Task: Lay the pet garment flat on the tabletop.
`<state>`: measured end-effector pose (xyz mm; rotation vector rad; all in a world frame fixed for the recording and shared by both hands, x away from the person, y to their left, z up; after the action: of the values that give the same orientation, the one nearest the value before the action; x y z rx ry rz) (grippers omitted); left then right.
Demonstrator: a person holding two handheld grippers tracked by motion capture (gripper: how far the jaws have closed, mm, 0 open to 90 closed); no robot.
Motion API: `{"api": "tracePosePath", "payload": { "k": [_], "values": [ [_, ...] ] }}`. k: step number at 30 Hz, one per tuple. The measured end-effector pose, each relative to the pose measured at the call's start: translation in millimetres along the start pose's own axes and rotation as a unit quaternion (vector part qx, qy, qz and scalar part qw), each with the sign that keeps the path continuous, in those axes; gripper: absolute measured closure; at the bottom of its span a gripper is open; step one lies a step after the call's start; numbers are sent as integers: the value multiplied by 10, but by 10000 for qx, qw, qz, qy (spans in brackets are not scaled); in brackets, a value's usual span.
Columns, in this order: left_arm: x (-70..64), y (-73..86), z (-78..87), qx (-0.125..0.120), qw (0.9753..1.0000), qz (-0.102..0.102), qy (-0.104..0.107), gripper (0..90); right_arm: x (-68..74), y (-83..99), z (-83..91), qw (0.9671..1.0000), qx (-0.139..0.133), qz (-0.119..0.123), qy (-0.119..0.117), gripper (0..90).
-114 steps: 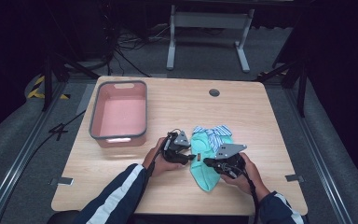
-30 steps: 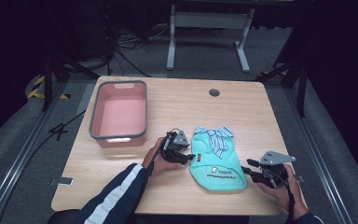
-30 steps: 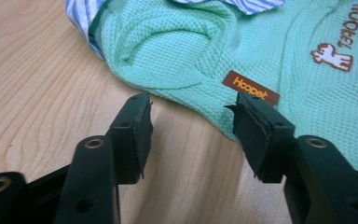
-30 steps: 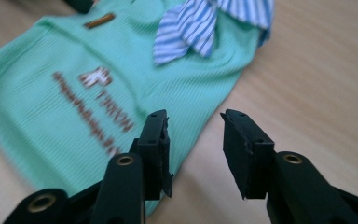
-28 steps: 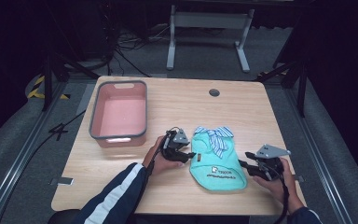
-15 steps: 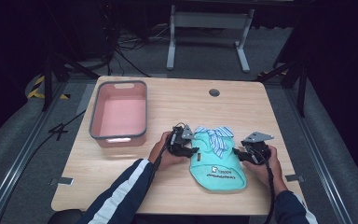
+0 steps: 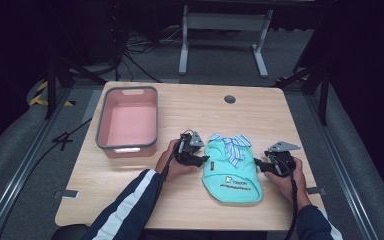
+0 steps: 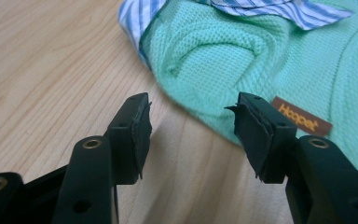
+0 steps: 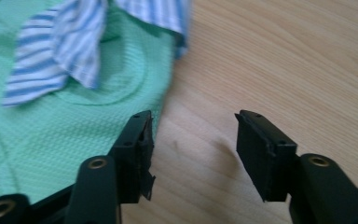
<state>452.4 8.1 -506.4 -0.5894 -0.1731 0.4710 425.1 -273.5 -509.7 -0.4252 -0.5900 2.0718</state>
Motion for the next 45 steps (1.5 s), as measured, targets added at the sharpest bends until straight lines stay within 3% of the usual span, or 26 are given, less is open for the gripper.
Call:
{"api": "tracePosePath", "payload": {
  "k": [4,5,7,11,14,19,21,32,35,37,40,45],
  "values": [
    [-160,-6,168,4,9993,-288,248,455,153,85,184,9984,-12,491,-298,575],
    [-220,4,191,24,9986,-383,374,484,236,152,290,9968,-44,660,-460,634],
    [-367,42,217,119,9962,-650,566,506,303,206,359,9951,-13,821,-556,657],
    [-558,111,207,151,9926,-746,942,535,456,351,477,9899,118,1113,-868,716],
    [-631,149,178,298,9913,-810,994,520,520,446,491,9878,276,1179,-984,735],
    [-651,173,131,420,9907,-931,901,507,548,490,453,9863,366,1204,-1063,748],
    [-621,189,109,499,9917,-923,740,498,548,476,430,9870,364,1155,-1058,741],
    [-407,218,113,455,9954,-624,560,475,501,234,228,9904,184,1021,-914,743],
    [-338,232,123,484,9962,-563,465,448,490,162,198,9921,275,1001,-712,661],
    [-334,240,148,529,9961,-569,406,428,508,151,232,9926,255,958,-703,627],
    [-402,223,224,431,9954,-732,453,425,656,147,360,9895,73,1179,-829,631],
    [-572,228,290,414,9928,-955,590,449,987,221,424,9783,99,1633,-1274,756]
  ]
}}
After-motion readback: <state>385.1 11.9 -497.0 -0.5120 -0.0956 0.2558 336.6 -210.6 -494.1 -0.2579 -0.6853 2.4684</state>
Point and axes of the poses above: each handheld gripper's, and its own axes: z roughly backward along the jaws, y roughly out of its underside, x roughly to its left, the point moved 5 cm from there along -z, roughly forward along the jaws, and after that the axes turned 11 degrees about x, right-handed, at the moved point
